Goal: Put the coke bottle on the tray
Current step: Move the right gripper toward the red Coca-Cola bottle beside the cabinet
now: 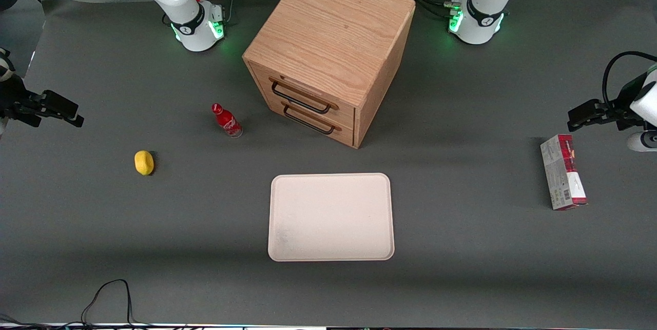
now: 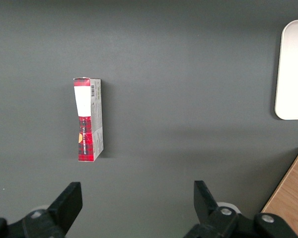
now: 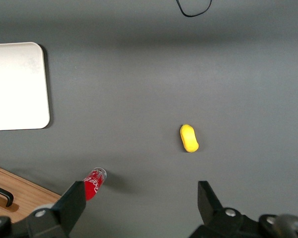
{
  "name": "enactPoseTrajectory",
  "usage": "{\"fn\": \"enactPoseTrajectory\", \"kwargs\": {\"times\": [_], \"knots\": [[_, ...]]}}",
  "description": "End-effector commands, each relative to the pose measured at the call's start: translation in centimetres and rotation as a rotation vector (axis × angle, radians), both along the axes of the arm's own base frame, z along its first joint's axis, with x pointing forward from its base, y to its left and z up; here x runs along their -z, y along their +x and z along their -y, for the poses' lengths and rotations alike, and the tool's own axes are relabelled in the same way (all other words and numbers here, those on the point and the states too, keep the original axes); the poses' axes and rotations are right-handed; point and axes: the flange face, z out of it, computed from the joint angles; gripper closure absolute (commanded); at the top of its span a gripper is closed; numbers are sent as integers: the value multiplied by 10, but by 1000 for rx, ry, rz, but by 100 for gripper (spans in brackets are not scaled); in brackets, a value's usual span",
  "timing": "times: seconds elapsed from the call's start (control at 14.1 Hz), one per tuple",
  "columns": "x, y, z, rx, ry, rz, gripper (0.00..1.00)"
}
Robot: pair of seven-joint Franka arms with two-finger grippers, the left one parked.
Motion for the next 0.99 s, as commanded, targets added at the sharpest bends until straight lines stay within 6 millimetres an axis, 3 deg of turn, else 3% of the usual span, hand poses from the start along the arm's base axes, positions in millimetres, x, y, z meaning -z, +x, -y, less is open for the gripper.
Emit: {"fn": "enactPoseTrajectory", "kwargs": {"times": [0.0, 0.36, 0.64, 0.92], "knots": [[-3, 1, 1, -22, -8, -6, 0], [7, -1, -10, -25, -4, -47, 0], [20, -18, -74, -30, 8, -66, 0], [45, -78, -156, -41, 14, -34, 0]]}}
